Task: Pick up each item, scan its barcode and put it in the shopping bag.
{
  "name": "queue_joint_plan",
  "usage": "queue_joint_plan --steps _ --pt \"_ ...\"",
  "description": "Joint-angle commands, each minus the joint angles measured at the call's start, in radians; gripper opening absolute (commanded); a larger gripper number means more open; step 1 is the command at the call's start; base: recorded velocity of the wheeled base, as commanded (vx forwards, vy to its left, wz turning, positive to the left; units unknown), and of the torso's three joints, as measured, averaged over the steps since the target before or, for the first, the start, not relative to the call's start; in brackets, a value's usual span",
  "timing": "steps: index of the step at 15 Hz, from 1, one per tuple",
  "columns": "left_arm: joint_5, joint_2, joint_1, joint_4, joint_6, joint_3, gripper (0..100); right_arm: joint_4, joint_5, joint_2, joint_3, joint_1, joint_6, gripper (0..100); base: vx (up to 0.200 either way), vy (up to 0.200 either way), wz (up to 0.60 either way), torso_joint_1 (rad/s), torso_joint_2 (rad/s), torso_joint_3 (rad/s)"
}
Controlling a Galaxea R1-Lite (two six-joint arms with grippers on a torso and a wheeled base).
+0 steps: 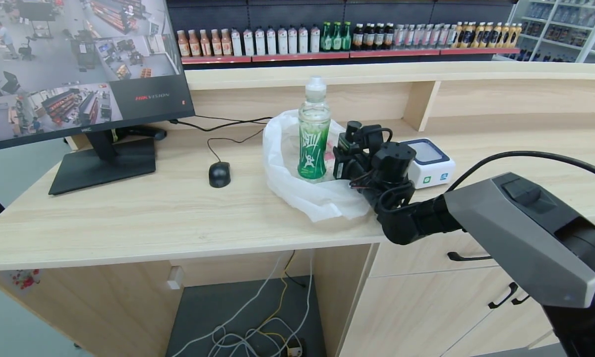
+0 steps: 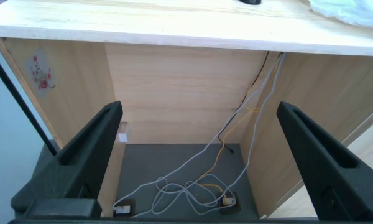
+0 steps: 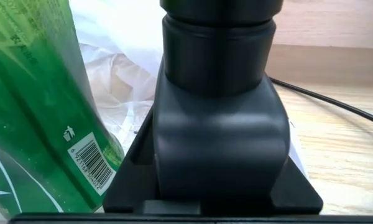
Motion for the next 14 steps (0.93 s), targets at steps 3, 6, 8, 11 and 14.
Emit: queue_joint_plan --steps 3,6,8,11,14 --pt "0.000 0.000 0.000 0.000 -0.001 0.000 100 0.002 0.001 0.009 0.009 -0.001 0.002 0 0.000 0.000 0.00 0.000 0.00 0.000" --pt "0.000 0.000 0.000 0.000 0.001 0.000 100 0.002 0.004 0.009 0.009 0.001 0.003 0 0.000 0.000 0.00 0.000 0.00 0.000" --pt "0.000 0.000 0.000 0.000 0.001 0.000 100 0.002 0.004 0.009 0.009 0.001 0.005 0 0.000 0.000 0.00 0.000 0.00 0.000" --pt "0.000 0.000 0.000 0.000 -0.001 0.000 100 0.000 0.004 0.009 0.010 0.001 0.005 0 0.000 0.000 0.00 0.000 0.00 0.000" --pt "0.000 0.000 0.000 0.000 0.001 0.000 100 0.000 0.001 0.009 0.006 0.001 0.003 100 0.000 0.000 0.00 0.000 0.00 0.000"
